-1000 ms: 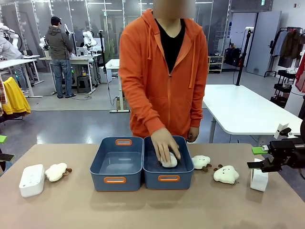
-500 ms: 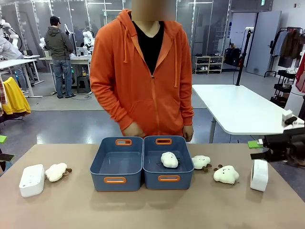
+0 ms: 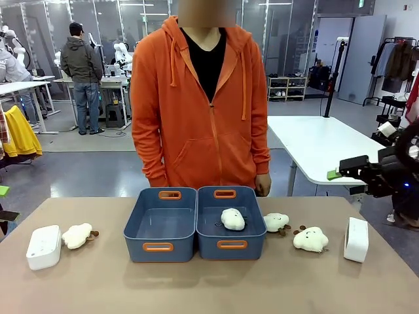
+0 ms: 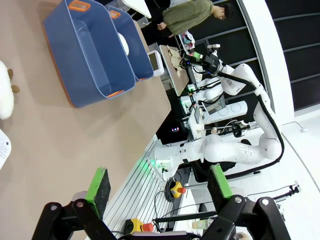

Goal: Sort the digital clocks into the basket.
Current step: Pick up the Digital clock from the table and place it into the empty Plastic storage basket.

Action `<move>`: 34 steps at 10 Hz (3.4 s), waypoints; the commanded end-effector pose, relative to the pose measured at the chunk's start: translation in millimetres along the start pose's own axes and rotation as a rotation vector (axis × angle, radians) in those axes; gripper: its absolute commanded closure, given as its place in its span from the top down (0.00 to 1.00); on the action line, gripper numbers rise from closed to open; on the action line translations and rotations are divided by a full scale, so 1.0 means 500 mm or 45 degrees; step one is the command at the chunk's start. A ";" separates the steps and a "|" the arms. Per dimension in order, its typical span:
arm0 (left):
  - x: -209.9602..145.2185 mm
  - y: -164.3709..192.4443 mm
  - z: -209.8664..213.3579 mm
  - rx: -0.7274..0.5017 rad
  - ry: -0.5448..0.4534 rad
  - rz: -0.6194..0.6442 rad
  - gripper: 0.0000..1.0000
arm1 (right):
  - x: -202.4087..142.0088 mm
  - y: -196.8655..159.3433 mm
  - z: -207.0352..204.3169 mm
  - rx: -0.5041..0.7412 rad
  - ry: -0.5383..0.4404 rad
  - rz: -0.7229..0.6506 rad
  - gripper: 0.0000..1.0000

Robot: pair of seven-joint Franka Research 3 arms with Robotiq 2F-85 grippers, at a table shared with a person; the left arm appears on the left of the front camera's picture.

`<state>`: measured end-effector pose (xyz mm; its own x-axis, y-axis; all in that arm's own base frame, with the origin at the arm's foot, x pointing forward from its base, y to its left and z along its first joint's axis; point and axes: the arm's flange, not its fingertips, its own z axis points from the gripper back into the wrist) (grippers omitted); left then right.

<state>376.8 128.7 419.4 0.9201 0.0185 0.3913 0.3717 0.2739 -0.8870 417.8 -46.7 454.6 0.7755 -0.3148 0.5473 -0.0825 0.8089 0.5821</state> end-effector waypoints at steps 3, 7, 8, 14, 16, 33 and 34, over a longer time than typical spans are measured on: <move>-0.002 -0.009 -0.001 -0.022 -0.007 0.005 1.00 | 0.028 -0.004 -0.051 -0.477 0.018 -0.115 1.00; -0.002 -0.009 -0.001 -0.022 -0.007 0.005 1.00 | 0.053 -0.033 -0.079 -0.642 0.142 -0.191 1.00; -0.002 -0.009 -0.001 -0.022 -0.007 0.005 1.00 | 0.053 -0.040 -0.086 -0.650 0.162 -0.214 1.00; -0.002 -0.009 -0.001 -0.022 -0.007 0.005 1.00 | 0.039 -0.126 -0.167 -0.870 0.211 -0.230 1.00; -0.002 -0.009 -0.001 -0.022 -0.007 0.005 1.00 | 0.025 -0.150 -0.191 -0.897 0.275 -0.245 1.00; -0.002 -0.009 -0.001 -0.022 -0.007 0.005 1.00 | 0.012 -0.174 -0.178 -0.807 0.347 -0.224 0.01; -0.002 -0.009 -0.001 -0.022 -0.007 0.005 1.00 | 0.012 -0.170 -0.157 -0.784 0.347 -0.209 0.01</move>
<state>376.7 128.6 419.4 0.9202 0.0181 0.3911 0.3717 0.2734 -0.8872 491.6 -70.7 351.5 0.8730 -0.4095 0.2649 0.3899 0.9123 0.1255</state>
